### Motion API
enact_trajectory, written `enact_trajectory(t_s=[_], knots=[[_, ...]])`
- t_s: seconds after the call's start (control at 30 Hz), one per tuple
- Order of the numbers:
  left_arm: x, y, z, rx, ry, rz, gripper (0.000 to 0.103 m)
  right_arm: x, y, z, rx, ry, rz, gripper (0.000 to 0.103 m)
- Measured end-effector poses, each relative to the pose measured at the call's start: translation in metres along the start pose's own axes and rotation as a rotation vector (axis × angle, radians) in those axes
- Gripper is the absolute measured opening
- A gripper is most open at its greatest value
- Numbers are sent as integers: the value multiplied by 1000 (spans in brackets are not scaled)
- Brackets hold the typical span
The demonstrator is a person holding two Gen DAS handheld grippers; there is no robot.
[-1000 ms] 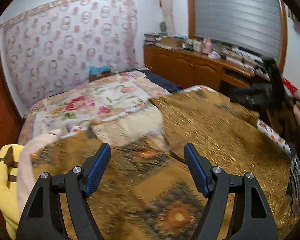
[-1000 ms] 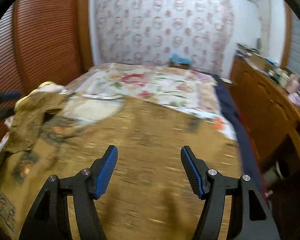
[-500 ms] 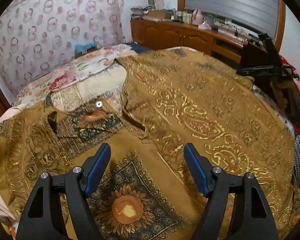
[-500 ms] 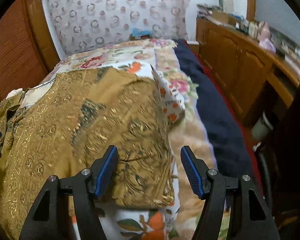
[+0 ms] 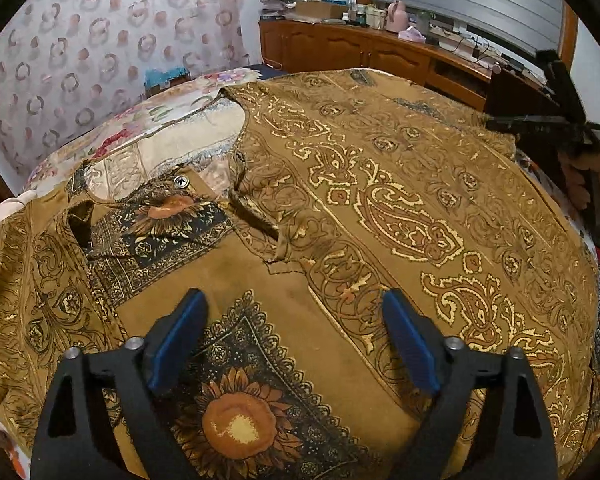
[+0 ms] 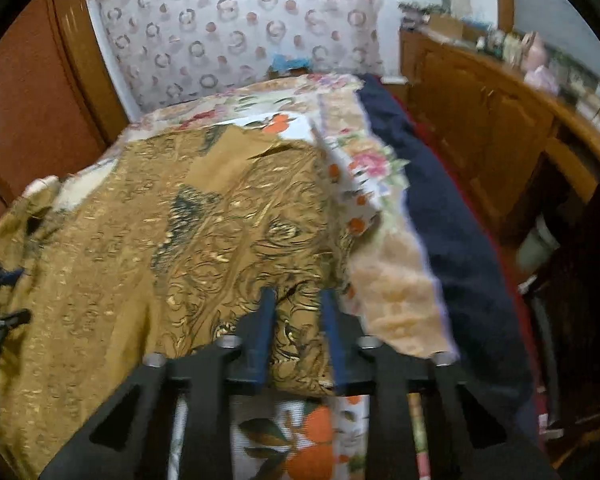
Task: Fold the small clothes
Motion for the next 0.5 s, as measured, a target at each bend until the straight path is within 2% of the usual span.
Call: enact_trajectory(t_s=[0.07,0.23,0.3,0.33,0.5], knots=[[0,0,0,0,2,-2,93,-8,3,-7,-5,-32,-10,6],[1,0,0,0,2,-2,94,-33,32,-26,-27,-121,-66,5],[0,1,1,-5,5,-4,97,-47,51,-36,-50,-158,-104,5],[2,3,3,-16,20,-11,103,-51,62,-41,-65,-173,-124,5],[2,4,3,-17,17,-12,103,-59,125,-47,-167,-204,-222,5]])
Point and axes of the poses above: each gripper's, at about its wrist camera, not at the fingertips, and z roughly the way its jaws point, y to its left, x to its underside, the point moved 10 cm from there along z, roughly the way its jaws point, and after that the axes turned 14 degrees about -y, right-handed, at the moved point
